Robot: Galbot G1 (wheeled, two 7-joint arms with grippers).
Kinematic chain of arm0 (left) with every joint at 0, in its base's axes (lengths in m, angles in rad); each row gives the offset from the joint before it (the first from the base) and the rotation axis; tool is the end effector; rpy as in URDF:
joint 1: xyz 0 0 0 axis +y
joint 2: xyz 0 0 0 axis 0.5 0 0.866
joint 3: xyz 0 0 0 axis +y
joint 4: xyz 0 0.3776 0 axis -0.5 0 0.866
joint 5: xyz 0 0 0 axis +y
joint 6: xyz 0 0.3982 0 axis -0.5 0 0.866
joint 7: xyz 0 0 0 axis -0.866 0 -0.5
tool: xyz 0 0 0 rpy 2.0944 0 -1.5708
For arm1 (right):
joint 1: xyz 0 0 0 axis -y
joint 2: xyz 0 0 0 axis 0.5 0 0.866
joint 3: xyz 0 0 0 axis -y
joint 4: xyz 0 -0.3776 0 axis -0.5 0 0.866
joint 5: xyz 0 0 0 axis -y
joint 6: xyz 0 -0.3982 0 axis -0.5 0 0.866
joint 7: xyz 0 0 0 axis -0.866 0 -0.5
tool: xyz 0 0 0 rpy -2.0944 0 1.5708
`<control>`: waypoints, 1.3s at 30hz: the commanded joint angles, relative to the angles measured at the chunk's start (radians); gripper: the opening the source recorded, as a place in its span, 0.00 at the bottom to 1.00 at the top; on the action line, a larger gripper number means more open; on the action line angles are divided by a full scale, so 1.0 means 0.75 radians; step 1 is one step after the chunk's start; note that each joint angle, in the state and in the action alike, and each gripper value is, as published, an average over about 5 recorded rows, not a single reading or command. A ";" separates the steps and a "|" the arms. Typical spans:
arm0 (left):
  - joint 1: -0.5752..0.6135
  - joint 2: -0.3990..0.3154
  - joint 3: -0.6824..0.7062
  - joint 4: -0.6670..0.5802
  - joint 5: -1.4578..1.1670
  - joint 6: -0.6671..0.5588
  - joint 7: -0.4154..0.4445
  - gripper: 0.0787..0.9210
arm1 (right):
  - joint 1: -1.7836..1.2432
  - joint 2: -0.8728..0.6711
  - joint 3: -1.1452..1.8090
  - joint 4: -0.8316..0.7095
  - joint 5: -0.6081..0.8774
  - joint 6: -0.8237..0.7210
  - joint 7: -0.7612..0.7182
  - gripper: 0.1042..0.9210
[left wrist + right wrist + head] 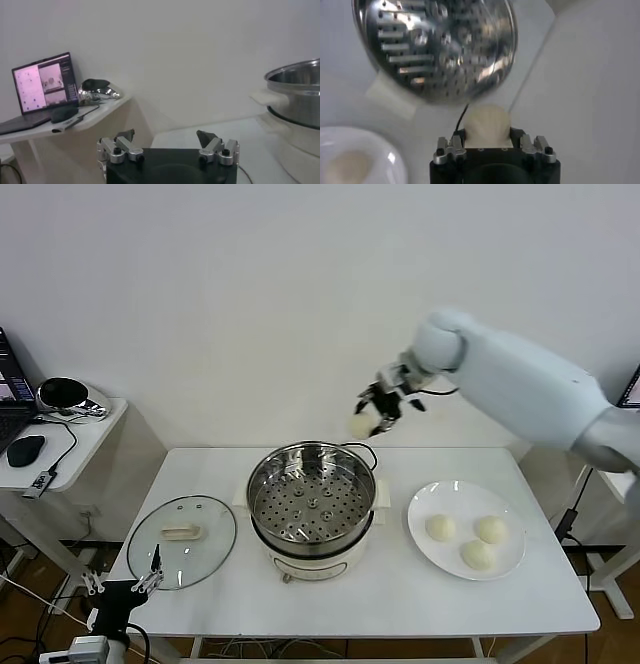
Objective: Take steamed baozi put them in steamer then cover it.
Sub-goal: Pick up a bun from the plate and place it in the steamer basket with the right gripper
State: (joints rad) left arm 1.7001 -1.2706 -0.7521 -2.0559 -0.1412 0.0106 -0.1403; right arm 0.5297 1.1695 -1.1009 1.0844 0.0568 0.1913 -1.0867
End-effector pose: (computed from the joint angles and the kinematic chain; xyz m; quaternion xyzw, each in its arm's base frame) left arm 0.1755 0.1330 -0.3353 0.0895 -0.9868 -0.1208 0.0611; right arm 0.6564 0.1034 -0.0149 0.6046 -0.3900 0.6890 0.0869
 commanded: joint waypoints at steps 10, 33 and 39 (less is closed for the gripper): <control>-0.010 -0.007 -0.009 0.008 -0.007 0.000 -0.001 0.88 | -0.045 0.319 -0.231 -0.130 -0.326 0.433 0.155 0.57; -0.012 -0.008 -0.008 0.015 -0.010 -0.007 -0.003 0.88 | -0.158 0.359 -0.180 -0.303 -0.528 0.547 0.232 0.63; -0.009 -0.009 -0.011 0.006 -0.010 -0.007 -0.003 0.88 | -0.067 0.299 -0.191 -0.237 -0.401 0.497 0.182 0.82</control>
State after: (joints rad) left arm 1.6917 -1.2779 -0.7587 -2.0459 -0.1489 0.0051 -0.1423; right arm 0.4414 1.4128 -1.2435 0.8953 -0.2835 0.5735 -0.9349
